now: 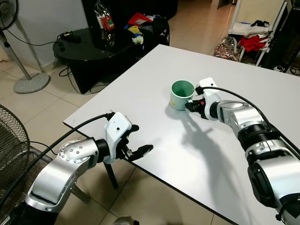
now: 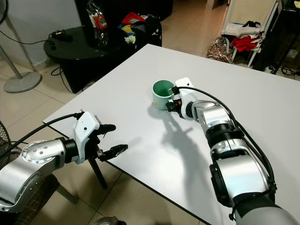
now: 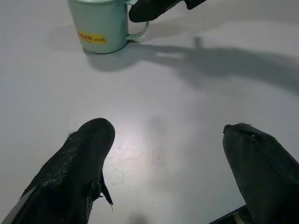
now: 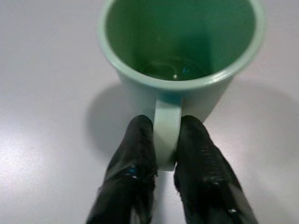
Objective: Setting the table
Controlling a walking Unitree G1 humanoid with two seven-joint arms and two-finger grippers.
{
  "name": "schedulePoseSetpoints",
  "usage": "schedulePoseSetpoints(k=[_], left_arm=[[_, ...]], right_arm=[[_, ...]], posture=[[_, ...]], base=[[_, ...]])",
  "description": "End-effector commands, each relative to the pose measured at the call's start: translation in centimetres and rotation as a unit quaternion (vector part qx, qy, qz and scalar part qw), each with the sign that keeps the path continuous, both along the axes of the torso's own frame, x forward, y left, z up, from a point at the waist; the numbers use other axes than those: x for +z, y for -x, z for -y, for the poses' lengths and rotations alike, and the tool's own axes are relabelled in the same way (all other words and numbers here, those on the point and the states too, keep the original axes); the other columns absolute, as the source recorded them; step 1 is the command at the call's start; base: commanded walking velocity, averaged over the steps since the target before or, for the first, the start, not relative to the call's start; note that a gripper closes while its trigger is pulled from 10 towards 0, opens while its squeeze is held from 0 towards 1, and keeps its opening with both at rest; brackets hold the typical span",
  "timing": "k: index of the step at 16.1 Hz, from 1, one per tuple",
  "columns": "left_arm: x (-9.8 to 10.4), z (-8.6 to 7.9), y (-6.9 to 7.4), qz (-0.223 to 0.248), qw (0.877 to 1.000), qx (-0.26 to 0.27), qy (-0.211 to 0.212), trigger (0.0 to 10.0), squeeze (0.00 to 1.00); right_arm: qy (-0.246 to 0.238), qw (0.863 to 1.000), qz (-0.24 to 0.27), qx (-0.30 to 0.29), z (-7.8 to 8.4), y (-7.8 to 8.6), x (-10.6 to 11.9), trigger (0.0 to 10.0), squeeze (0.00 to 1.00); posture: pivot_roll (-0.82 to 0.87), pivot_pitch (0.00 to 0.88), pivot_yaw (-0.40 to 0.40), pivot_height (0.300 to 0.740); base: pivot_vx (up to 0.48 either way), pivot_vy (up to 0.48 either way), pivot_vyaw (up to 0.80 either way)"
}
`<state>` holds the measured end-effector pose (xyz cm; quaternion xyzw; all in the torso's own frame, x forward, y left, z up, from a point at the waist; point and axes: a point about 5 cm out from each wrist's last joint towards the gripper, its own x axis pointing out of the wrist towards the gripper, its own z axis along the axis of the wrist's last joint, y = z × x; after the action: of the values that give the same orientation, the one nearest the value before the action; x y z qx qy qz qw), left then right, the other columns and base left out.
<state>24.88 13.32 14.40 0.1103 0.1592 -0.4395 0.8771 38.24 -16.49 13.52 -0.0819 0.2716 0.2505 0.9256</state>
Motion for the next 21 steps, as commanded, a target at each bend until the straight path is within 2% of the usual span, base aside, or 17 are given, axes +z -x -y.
schedulePoseSetpoints(k=[1, 6, 9, 11, 13, 15, 16, 17, 18, 19, 20, 21], left_arm=[[0.5, -0.1, -0.1, 0.009, 1.0, -0.001, -0.002, 10.0, 0.0], [0.9, -0.1, -0.5, 0.015, 1.0, 0.0, 0.0, 10.0, 0.0], [1.4, -0.1, -0.6, 0.022, 1.0, 0.005, 0.018, 10.0, 0.0], [2.1, -0.3, -0.5, 0.032, 0.998, 0.024, 0.044, 10.0, 0.0], [2.6, -1.1, -0.8, 0.062, 0.991, 0.103, 0.054, 10.0, 0.0], [3.1, -2.0, -1.0, 0.098, 0.975, 0.19, 0.051, 10.0, 0.0], [3.2, -2.1, -1.0, 0.104, 0.973, 0.2, 0.052, 10.0, 0.0], [3.3, -2.5, -1.2, 0.123, 0.958, 0.255, 0.055, 10.0, 0.0], [3.2, -2.6, -1.2, 0.126, 0.952, 0.273, 0.057, 10.0, 0.0], [3.0, -2.5, -1.2, 0.123, 0.944, 0.296, 0.074, 10.0, 0.0], [2.9, -2.4, -1.1, 0.122, 0.944, 0.297, 0.076, 10.0, 0.0], [2.4, -2.2, -0.8, 0.119, 0.944, 0.298, 0.074, 10.0, 0.0]], right_arm=[[-0.007, 1.0, 0.015, 0.009, -0.3, -0.5, 1.1, 10.0, 1.0], [-0.014, 0.999, 0.027, 0.045, 0.3, -0.5, 3.0, 10.0, 1.0], [-0.05, 0.994, 0.052, 0.08, 1.7, 1.7, 5.7, 10.0, 1.0], [-0.073, 0.989, 0.074, 0.103, 2.2, 4.5, 7.5, 10.0, 1.0], [-0.115, 0.983, 0.121, 0.078, 1.4, 7.4, 8.3, 10.0, 1.0], [-0.135, 0.973, 0.186, 0.038, -0.8, 11.0, 7.2, 10.0, 1.0], [-0.149, 0.97, 0.188, 0.027, -1.1, 11.6, 7.0, 10.0, 1.0], [-0.153, 0.97, 0.186, -0.018, -1.4, 13.0, 6.1, 10.0, 1.0], [-0.135, 0.972, 0.189, -0.019, -1.5, 13.4, 5.7, 10.0, 1.0], [-0.074, 0.978, 0.193, -0.011, -1.8, 13.8, 4.6, 10.0, 1.0], [-0.064, 0.978, 0.197, -0.012, -1.8, 13.8, 4.4, 10.0, 1.0], [-0.044, 0.971, 0.23, -0.047, -1.6, 13.8, 4.3, 10.0, 1.0]], posture=[[0.12, 0.0, 0.059, 0.74], [0.12, 0.0, 0.057, 0.74], [0.11, 0.0, 0.057, 0.74], [0.1, 0.0, 0.054, 0.74], [0.1, 0.0, 0.051, 0.74], [0.09, 0.0, 0.05, 0.74], [0.09, 0.0, 0.05, 0.74], [0.07, 0.0, 0.056, 0.74], [0.07, 0.0, 0.059, 0.74], [0.07, 0.0, 0.059, 0.74], [0.07, 0.0, 0.06, 0.74], [0.08, 0.0, 0.053, 0.74]], base=[[0.0, 0.0, 0.0], [0.0, 0.0, 0.0], [0.0, 0.0, 0.0], [0.0, 0.0, 0.0], [0.0, 0.0, 0.0], [0.0, 0.0, 0.0], [0.0, 0.0, 0.0], [0.0, 0.0, 0.8], [0.0, 0.0, 0.8], [0.0, 0.0, 0.8], [0.0, 0.0, 0.8], [0.0, 0.0, 0.8]])
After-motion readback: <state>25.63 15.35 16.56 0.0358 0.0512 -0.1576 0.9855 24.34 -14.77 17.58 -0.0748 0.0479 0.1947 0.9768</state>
